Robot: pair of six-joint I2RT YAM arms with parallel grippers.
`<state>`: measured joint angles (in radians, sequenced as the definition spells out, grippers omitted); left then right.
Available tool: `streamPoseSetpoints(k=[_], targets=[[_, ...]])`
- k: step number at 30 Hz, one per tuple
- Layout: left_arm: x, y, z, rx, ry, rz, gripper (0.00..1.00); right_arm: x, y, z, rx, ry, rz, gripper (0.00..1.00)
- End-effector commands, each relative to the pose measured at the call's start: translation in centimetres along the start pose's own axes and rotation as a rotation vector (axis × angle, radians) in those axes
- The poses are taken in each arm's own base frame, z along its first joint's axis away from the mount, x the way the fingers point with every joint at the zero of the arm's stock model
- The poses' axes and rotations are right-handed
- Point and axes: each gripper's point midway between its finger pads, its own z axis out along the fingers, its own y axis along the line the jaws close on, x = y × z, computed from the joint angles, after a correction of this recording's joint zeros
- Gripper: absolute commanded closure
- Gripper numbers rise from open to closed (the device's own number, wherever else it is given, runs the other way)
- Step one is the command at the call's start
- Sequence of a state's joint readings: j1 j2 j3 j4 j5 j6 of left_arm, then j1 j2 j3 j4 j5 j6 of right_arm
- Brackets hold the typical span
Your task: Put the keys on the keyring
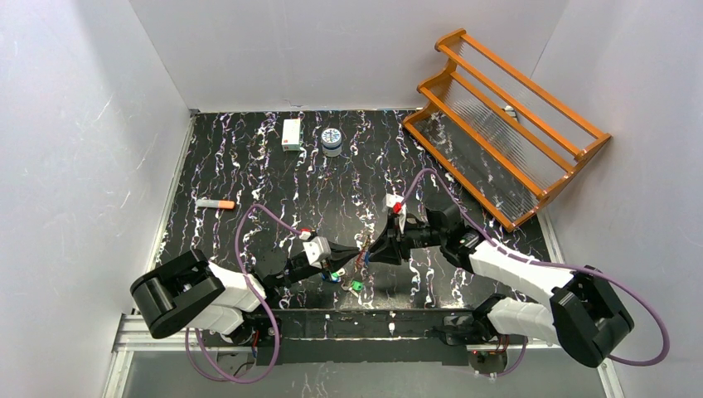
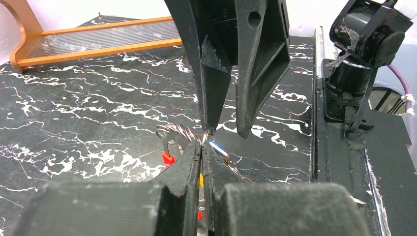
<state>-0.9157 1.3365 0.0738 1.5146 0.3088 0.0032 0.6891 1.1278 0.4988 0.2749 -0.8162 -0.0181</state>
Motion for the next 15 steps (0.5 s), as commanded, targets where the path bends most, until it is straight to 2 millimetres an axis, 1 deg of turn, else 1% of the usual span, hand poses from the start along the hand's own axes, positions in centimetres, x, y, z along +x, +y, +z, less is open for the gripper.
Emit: streamPoseSetpoints(k=[1,4,8,10,13,15], targets=[[-3.67,0.29,0.18,-0.016,-0.14,0.046,1.0,-2.73,-0.3,0.43,-0.018,-0.058,-0.059,0.6],[-3.64,0.26,0.14,-0.015,-0.139,0.047,1.0,-2.92,-0.2,0.57,-0.028,-0.062,-0.042,0.63],[-3.71,0.29,0.16,-0.016,-0.141,0.046,1.0,-2.82,-0.35,0.66,-0.025,-0.06,-0.035,0.77],[-3.69,0.27,0.18,-0.015,-0.141,0.047,1.0,-2.56,-0.42,0.72,-0.024,-0.054,-0.028,0.81],[-3.69,0.22,0.18,-0.012,-0.14,0.046,1.0,-2.55,-0.5,0.79,-0.024,-0.053,-0.021,0.82],[-3.72,0.2,0.18,-0.011,-0.142,0.047,1.0,-2.72,-0.5,0.79,-0.025,-0.057,-0.024,0.77]])
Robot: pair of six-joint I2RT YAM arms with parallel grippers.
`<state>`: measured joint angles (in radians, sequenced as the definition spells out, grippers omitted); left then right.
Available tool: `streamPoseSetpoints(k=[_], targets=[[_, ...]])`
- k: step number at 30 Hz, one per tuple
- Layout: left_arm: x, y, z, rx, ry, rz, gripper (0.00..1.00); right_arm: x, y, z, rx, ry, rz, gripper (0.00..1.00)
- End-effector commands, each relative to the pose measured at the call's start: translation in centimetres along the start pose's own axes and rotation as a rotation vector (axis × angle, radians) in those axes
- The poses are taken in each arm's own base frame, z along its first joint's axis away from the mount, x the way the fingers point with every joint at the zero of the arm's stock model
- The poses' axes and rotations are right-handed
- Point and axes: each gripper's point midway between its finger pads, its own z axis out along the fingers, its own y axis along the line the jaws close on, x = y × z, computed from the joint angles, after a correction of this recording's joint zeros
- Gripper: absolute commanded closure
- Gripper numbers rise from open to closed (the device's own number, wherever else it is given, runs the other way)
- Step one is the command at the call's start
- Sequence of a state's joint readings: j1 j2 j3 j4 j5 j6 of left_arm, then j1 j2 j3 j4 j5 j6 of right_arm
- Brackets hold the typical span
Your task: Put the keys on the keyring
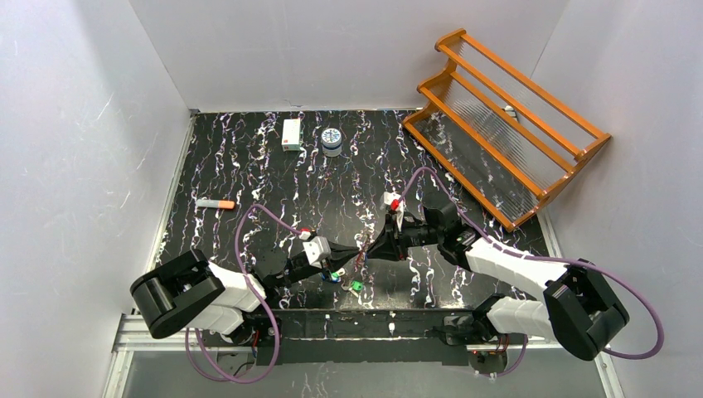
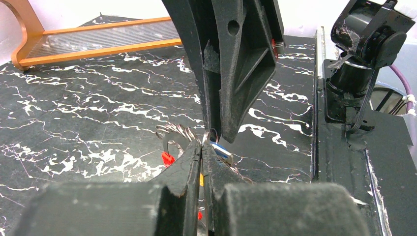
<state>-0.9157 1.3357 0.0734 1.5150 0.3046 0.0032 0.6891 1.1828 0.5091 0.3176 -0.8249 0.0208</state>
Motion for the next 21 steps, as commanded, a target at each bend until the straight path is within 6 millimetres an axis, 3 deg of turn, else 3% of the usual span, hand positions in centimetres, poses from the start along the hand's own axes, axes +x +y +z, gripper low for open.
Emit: streamPoseSetpoints(k=[1,4,6,11,21], targets=[[-3.7,0.1,0.2,-0.007,-0.14,0.045,1.0,-2.9,0.1,0.2,-0.017,-0.06,-0.065,0.75],[-3.7,0.1,0.2,-0.007,-0.14,0.047,1.0,-3.1,0.0,0.2,-0.012,-0.064,-0.069,0.7],[-3.7,0.1,0.2,-0.006,-0.141,0.047,1.0,-3.0,-0.1,0.2,-0.011,-0.062,-0.069,0.73],[-3.9,0.2,0.2,-0.008,-0.147,0.048,1.0,-2.3,-0.2,0.2,-0.009,-0.043,-0.058,0.99],[-4.4,0.0,0.2,-0.001,-0.161,0.053,1.0,-0.2,-0.7,0.4,-0.001,0.002,-0.015,0.99]])
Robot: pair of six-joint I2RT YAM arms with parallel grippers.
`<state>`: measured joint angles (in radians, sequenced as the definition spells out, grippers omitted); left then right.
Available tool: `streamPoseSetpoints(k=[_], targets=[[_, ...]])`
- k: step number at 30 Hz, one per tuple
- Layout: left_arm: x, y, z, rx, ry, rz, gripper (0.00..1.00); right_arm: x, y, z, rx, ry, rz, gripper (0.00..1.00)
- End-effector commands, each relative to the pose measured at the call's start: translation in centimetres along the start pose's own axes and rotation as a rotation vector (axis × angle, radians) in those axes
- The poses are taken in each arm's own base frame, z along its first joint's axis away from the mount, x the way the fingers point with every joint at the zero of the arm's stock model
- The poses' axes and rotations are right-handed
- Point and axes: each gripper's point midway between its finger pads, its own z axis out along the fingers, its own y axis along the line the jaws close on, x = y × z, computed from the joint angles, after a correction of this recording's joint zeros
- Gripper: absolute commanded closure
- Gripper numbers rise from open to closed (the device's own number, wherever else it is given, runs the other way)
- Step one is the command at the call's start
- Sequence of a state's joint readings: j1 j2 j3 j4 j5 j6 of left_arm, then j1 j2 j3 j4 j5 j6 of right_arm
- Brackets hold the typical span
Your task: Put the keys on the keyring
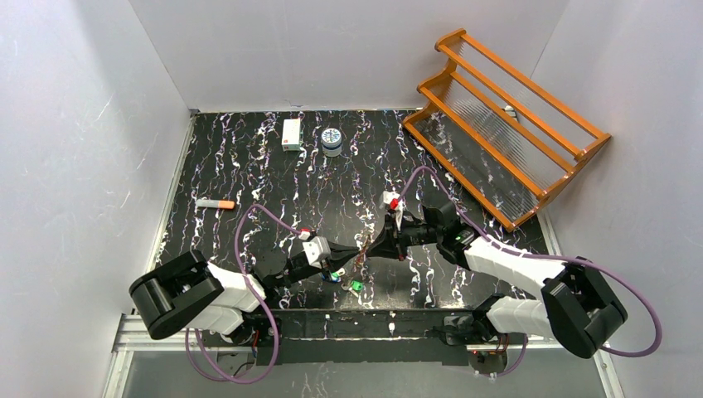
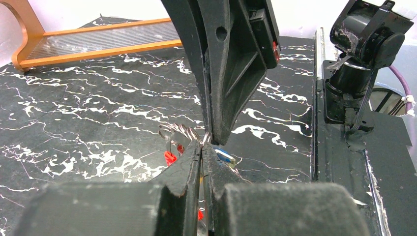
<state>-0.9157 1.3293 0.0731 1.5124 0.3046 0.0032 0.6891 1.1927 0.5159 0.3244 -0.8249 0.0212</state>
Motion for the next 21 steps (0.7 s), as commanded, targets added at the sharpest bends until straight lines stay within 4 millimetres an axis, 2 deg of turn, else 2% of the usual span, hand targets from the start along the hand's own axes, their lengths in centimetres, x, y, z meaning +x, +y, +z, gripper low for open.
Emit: streamPoseSetpoints(k=[1,8,21], targets=[[-4.3,0.0,0.2,0.0,-0.159,0.053,1.0,0.2,-0.6,0.4,-0.004,0.01,-0.005,0.99],[-4.4,-0.1,0.2,0.009,-0.162,0.055,1.0,0.5,-0.9,0.9,-0.026,0.024,0.013,0.99],[-4.4,-0.4,0.2,0.026,-0.161,0.055,1.0,-1.4,-1.4,2.0,-0.026,-0.034,0.0,0.96]])
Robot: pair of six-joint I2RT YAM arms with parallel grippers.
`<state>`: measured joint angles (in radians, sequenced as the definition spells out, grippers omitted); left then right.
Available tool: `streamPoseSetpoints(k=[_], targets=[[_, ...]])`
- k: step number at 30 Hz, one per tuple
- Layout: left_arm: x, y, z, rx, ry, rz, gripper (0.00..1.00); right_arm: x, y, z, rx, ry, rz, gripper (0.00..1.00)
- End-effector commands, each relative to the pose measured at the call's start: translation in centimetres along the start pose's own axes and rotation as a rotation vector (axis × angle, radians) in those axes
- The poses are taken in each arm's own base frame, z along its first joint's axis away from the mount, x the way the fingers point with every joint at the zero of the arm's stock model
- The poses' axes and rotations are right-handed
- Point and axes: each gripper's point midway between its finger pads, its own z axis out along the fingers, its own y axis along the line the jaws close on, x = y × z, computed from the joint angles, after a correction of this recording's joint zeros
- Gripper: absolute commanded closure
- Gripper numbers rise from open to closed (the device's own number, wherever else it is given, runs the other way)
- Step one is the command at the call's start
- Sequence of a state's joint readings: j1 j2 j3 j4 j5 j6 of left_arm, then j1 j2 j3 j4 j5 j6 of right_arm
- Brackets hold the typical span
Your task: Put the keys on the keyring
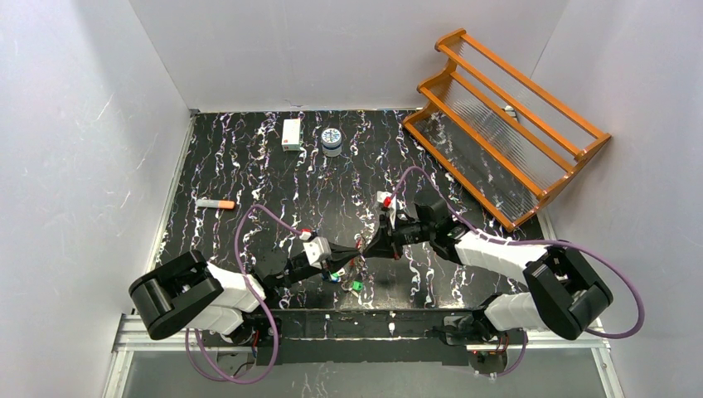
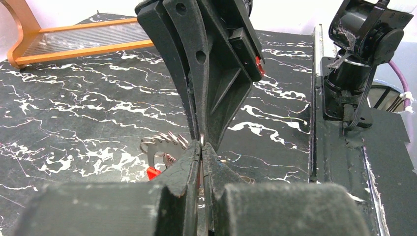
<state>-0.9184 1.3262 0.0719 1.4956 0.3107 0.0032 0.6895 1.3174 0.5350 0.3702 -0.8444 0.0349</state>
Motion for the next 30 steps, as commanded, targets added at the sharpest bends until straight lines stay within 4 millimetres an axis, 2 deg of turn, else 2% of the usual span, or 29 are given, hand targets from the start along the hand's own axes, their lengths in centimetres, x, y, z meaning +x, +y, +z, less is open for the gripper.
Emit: streamPoseSetpoints(k=[1,4,8,14,17,20,22,30], targets=[[-4.7,-0.2,0.3,0.018,-0.175,0.061,1.0,-3.0,-0.1,0.8,-0.006,-0.074,-0.061,0.95],[-4.8,-0.4,0.3,0.03,-0.177,0.064,1.0,-3.0,-0.3,1.1,0.012,-0.075,-0.054,0.86],[-4.8,-0.5,0.3,0.033,-0.177,0.063,1.0,-3.0,-0.7,0.9,0.059,-0.074,-0.048,0.7],[-4.7,-0.1,0.0,0.008,-0.177,0.062,1.0,-2.5,-0.8,-0.8,0.153,-0.067,-0.11,0.43],[-4.7,0.0,-0.1,0.0,-0.175,0.061,1.0,-2.4,-0.7,-1.8,0.193,-0.076,-0.171,0.37],[-4.7,0.0,-0.1,-0.002,-0.175,0.06,1.0,-2.6,-0.2,-2.7,0.215,-0.093,-0.233,0.36],[-4.7,0.0,-0.1,-0.003,-0.177,0.061,1.0,-2.8,0.2,-3.1,0.211,-0.105,-0.278,0.39],[-5.0,-0.2,0.0,0.012,-0.183,0.064,1.0,-4.1,3.6,-2.9,0.039,-0.17,-0.412,0.66]])
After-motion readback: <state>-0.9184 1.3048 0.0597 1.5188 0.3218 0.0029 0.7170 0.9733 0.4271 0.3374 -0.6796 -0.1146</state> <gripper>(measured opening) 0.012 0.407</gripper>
